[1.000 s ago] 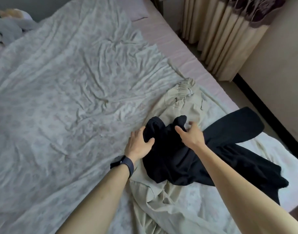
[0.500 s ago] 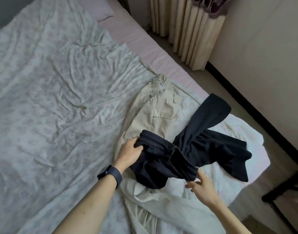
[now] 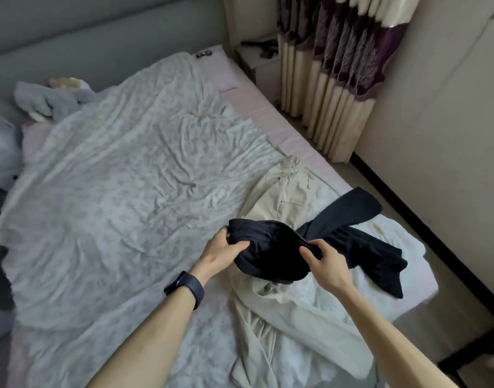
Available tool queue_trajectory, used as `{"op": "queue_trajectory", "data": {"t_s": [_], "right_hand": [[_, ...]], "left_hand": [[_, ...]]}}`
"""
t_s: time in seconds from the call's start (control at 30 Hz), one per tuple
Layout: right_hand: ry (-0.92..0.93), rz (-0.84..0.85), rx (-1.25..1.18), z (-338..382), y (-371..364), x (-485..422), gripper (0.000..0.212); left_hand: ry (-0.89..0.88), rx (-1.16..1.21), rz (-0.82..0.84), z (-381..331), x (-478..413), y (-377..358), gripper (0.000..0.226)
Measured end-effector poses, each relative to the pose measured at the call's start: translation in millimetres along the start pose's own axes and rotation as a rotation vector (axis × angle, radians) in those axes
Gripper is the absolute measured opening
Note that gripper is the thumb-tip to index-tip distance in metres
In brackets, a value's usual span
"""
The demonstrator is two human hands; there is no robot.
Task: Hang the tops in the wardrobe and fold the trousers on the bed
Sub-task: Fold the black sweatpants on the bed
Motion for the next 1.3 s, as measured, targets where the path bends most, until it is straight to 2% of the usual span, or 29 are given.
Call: {"op": "queue_trajectory", "data": {"t_s": [0.1, 0.2, 0.3, 0.43, 0.57, 0.7, 0.8, 0.87, 0.97, 1.07, 1.3], "right_hand": [[0.116, -0.1, 0.062, 43.0, 12.6, 47.2, 0.013], [0.271, -0.184, 0.093, 92.5, 17.0, 93.3, 0.013], [0.452, -0.199, 0.125, 158.8, -1.3, 149.5, 0.016], [0.632, -0.178, 0.166, 232.8, -32.6, 217.1, 0.02], [0.77, -0.185, 0.165, 288.2, -51.9, 280.6, 0.022], [0.849, -0.251, 0.118, 331.9, -49.6, 334.5, 0.009], [0.937, -0.358, 0.039, 367.0, -32.3, 376.1, 0.021], [1.009, -0.418, -0.009, 394.0, -19.2, 404.8, 0.031], [1.101, -0.442, -0.083, 425.6, 7.1, 457.3, 0.033], [1.178, -0.448, -0.139, 438.6, 37.0, 498.8, 0.032], [1.319, -0.497, -0.26, 421.3, 105.8, 588.9, 0.032]], "left_hand": [[-0.091, 0.003, 0.026, -0.2, 47.1, 22.9, 0.056], [-0.176, 0.021, 0.058, -1.2, 106.6, 49.4, 0.051], [-0.285, 0.042, 0.012, 0.6, 181.5, 95.1, 0.044], [-0.441, 0.135, -0.162, 1.1, 272.7, 158.8, 0.024], [-0.505, 0.213, -0.384, 18.4, 354.6, 228.0, 0.013], [-0.504, 0.173, -0.641, 41.4, 430.2, 287.4, 0.019], [-0.532, 0.184, -0.787, 45.8, 495.5, 316.0, 0.034], [-0.571, 0.157, -0.849, 34.3, 539.4, 325.8, 0.048], [-0.654, 0.168, -0.945, 6.0, 607.6, 329.9, 0.035], [-0.719, 0.17, -1.004, -19.8, 663.9, 320.8, 0.033], [-0.85, 0.199, -1.142, -49.0, 785.2, 268.9, 0.027]]}}
Point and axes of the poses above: each hand's wrist, its own x-axis away from the middle knuckle, its own y-axis out of the back of the hand, z = x × y, the point moved 6 cm from there along -x, towards the middle knuckle, and after that the axes turned 4 degrees about z, right-handed, at the moved point
